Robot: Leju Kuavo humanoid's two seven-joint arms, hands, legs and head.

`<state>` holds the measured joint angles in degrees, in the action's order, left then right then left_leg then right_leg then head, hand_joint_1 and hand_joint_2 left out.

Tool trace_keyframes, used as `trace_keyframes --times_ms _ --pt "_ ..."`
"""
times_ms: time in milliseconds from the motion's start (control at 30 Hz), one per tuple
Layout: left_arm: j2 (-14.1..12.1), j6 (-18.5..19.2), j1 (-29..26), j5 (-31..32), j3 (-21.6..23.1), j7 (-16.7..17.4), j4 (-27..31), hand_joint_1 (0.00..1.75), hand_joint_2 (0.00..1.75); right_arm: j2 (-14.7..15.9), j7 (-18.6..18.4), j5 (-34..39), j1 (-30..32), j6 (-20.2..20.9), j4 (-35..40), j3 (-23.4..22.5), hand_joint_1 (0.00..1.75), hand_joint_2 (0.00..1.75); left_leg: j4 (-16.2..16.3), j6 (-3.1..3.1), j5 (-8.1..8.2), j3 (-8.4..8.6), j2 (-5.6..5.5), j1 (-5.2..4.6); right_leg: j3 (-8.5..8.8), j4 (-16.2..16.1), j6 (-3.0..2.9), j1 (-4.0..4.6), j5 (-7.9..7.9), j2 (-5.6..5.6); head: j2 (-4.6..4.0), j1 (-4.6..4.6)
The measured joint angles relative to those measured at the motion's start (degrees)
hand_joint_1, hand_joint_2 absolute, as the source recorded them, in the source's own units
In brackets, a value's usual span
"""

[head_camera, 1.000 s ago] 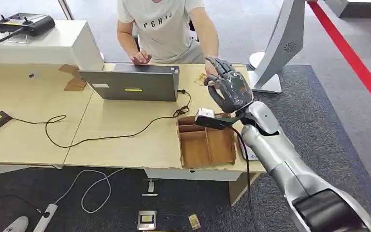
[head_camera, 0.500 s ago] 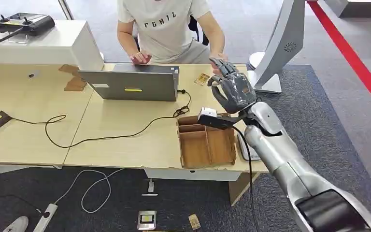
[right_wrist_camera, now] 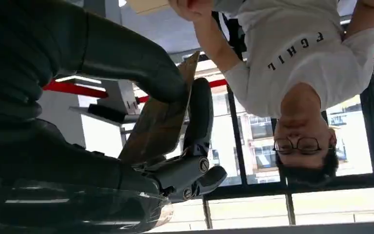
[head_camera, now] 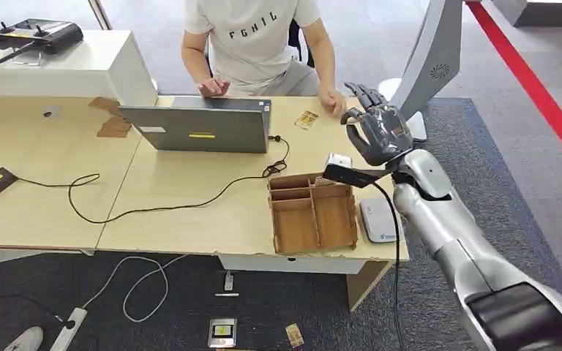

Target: Pass the card to the sensor for recognition and then transmit it.

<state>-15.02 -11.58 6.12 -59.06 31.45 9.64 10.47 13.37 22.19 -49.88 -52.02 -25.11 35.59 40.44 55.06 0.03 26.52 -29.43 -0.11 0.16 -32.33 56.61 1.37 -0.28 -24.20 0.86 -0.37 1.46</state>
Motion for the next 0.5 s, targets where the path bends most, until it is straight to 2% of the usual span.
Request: trace_keyframes --times_ms 500 --pt "-0.15 -0.96 -0.07 -1.49 0.00 0.11 0.00 0.00 1.75 6.71 0.39 1.38 -0.70 0.63 -7.09 -3.39 1.75 1.75 0.01 0.00 0.01 -0.02 0.00 0.00 -0.03 -0.01 0.00 0.00 0.00 -0.01 0.00 0.00"
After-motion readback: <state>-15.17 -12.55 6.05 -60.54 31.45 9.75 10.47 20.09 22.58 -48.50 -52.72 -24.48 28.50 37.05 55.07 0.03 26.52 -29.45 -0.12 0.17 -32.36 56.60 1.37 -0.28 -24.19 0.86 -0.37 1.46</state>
